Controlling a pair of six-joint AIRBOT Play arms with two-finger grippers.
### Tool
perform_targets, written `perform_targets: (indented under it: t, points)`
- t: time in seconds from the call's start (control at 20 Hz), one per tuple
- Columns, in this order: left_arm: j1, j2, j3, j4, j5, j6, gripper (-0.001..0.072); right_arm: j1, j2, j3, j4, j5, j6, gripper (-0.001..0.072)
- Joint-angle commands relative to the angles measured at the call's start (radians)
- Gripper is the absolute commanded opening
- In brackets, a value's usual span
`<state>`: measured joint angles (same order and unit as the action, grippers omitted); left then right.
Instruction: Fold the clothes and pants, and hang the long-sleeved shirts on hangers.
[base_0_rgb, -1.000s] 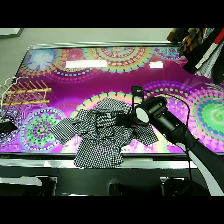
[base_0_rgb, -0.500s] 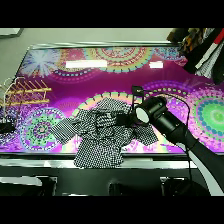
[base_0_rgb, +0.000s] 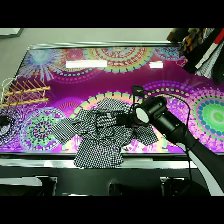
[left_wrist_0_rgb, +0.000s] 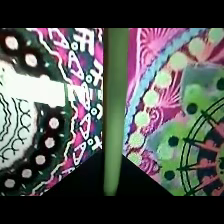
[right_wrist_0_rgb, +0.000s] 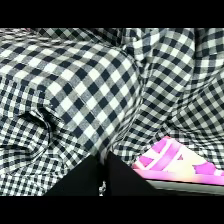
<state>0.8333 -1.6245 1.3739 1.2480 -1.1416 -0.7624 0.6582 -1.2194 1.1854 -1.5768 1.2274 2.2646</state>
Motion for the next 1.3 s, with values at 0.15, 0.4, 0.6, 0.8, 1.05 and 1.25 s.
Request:
perform_targets:
  t: [0.15, 0.4, 0.6, 0.8, 1.05, 1.25]
  points:
    - [-0.079, 0.137, 0.185, -0.03, 0.01, -0.058, 0.0024, 0.0, 0.0, 0.002, -0.062, -0.008, 0.012, 0.003]
    - [-0.177, 0.303, 0.255, -0.034, 0.048, -0.055, 0.0024, 0.0, 0.0, 0.002, -0.097, -0.032, 0.117, 0.003]
    - [-0.338, 0.467, 0.125, -0.052, -0.077, 0.027, 0.0022, 0.0, 0.0, 0.002, -0.097, -0.051, 0.185, 0.003]
    - [-0.555, 0.759, -0.243, -0.052, -0.082, 0.064, 0.0023, 0.0, 0.0, 0.002, -0.104, -0.045, 0.196, 0.003]
    - [-0.764, 1.091, -0.542, -0.081, -0.207, -0.061, 0.0024, -0.001, 0.0, 0.002, -0.181, -0.027, 0.252, 0.003]
    - [-0.904, 1.269, -0.641, -0.097, -0.266, -0.155, 0.0025, -0.047, 0.0, 0.002, -0.188, -0.075, 0.328, 0.003]
